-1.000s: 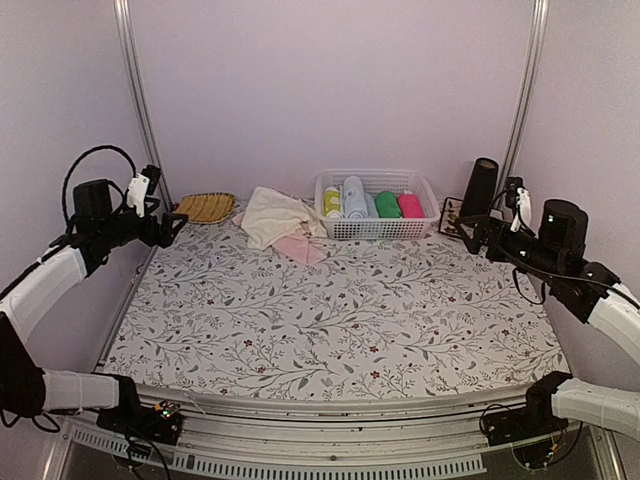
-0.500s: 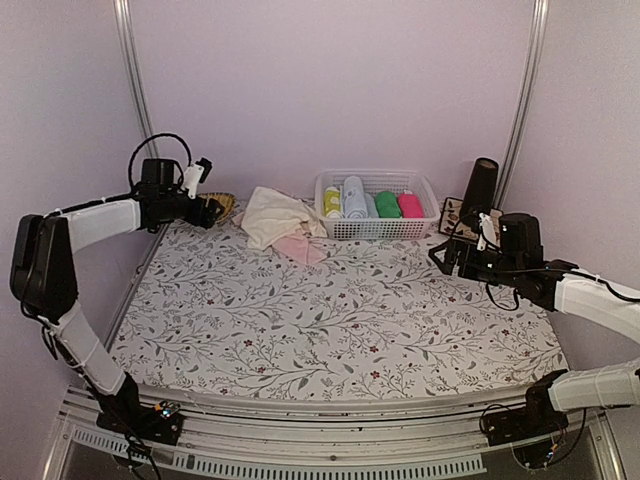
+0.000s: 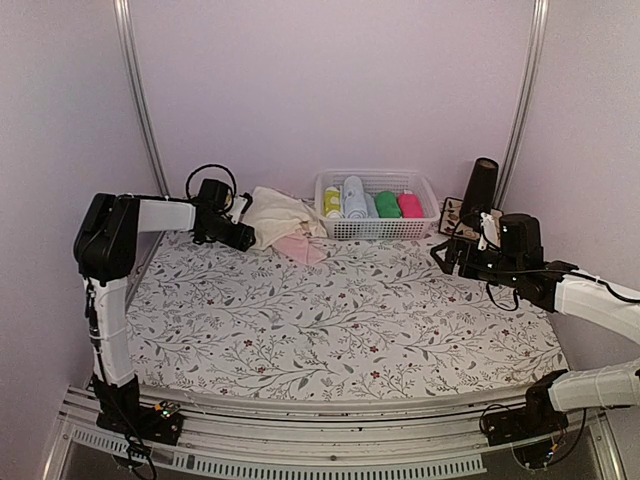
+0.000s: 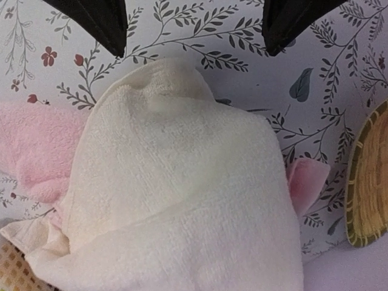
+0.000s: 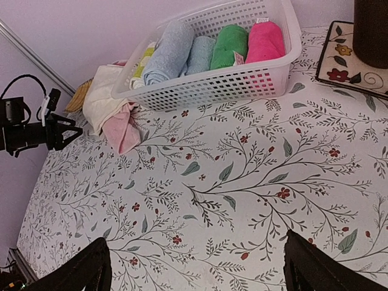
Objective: Roll the towels
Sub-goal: Pick up the towel from the towel pile.
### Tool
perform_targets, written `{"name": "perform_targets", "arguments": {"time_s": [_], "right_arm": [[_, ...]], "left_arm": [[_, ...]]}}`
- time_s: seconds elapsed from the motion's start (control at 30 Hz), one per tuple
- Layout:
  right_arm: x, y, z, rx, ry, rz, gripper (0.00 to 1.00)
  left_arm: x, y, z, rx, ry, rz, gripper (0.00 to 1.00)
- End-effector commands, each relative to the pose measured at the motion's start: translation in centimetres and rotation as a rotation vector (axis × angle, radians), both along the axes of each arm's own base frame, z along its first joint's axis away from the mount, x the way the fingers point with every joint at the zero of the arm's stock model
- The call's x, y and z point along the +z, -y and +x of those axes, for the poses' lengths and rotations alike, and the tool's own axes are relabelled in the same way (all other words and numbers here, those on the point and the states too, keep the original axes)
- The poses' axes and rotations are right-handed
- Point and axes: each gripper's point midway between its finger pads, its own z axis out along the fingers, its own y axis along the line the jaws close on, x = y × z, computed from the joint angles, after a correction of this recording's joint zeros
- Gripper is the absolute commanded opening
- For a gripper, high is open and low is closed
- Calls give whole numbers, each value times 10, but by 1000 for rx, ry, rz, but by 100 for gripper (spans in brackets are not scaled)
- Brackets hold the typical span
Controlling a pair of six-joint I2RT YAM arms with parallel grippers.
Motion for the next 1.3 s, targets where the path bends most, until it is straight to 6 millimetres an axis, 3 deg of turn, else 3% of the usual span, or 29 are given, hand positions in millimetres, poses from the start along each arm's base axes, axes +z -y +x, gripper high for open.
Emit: {"name": "perform_targets", "arguments": {"time_s": [0.0,0.13,0.5,0.7,1.0,1.17,1.27], "right_arm": [[1,3,0,-12,30,-20,99],[1,2,1,-10,31,-22,99],[-2,3,3,-17,28,-33,99],[-1,4,3,-22,32,-34,99],[-1,6,3,-30,32,-38,99],[1,7,3,-32,38,-40,99],[1,7,3,-32,38,-40,99]], "left_arm": [[-3,14,9,6,-35,-67,70],[-12,20,11,-3,-59,-93,62],[-30,27,20,-2,-95,-106,61],[-45,33,15,-10,-150,-86,59],[-52,34,13,-2,-176,-92,30],[-49,35,15,-9,-171,-87,0],[-31,37,19,-30,-136,-92,0]]}}
